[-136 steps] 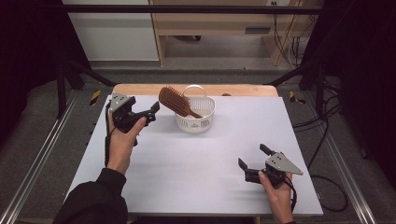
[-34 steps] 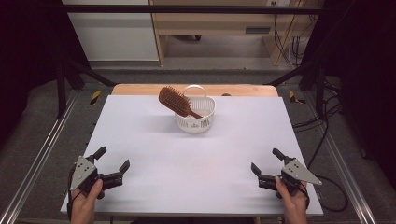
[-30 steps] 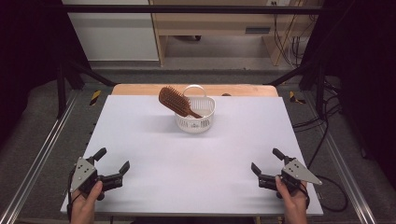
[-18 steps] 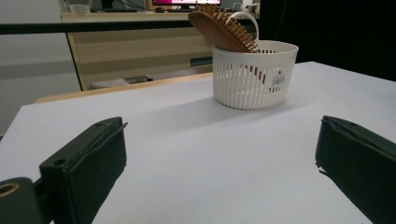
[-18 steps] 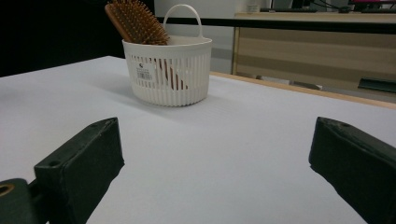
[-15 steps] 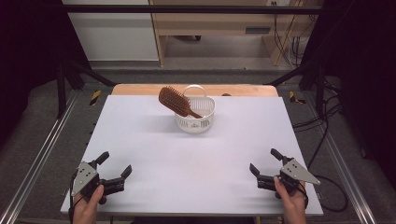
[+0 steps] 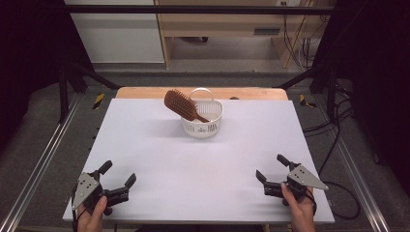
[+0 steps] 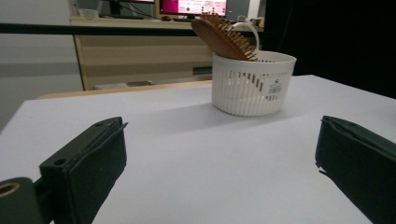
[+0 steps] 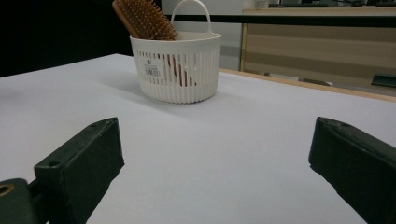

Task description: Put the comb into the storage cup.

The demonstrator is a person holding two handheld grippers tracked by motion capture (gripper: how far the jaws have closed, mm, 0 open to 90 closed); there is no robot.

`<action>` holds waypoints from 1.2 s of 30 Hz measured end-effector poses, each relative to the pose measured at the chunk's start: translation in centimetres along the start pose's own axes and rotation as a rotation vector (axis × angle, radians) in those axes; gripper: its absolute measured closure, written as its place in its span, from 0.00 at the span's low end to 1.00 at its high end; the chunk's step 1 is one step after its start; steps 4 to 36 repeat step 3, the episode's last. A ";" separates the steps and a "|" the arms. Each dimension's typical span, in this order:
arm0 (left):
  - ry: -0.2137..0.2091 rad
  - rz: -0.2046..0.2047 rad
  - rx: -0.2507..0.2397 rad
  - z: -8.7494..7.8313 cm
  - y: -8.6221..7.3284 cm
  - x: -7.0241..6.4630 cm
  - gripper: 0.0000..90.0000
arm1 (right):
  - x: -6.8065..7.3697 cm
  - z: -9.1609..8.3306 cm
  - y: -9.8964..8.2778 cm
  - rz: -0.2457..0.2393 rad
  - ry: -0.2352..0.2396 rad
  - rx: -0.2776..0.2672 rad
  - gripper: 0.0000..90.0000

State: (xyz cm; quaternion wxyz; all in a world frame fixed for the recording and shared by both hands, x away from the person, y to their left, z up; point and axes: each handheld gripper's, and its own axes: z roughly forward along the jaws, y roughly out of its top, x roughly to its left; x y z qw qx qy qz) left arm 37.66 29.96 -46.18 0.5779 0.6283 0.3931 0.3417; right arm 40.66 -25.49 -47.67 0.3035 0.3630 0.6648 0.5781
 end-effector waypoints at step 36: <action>0.021 -0.004 -0.001 0.1 -0.1 0.4 0.02 | -0.1 0.3 0.0 0.000 -0.021 0.018 0.04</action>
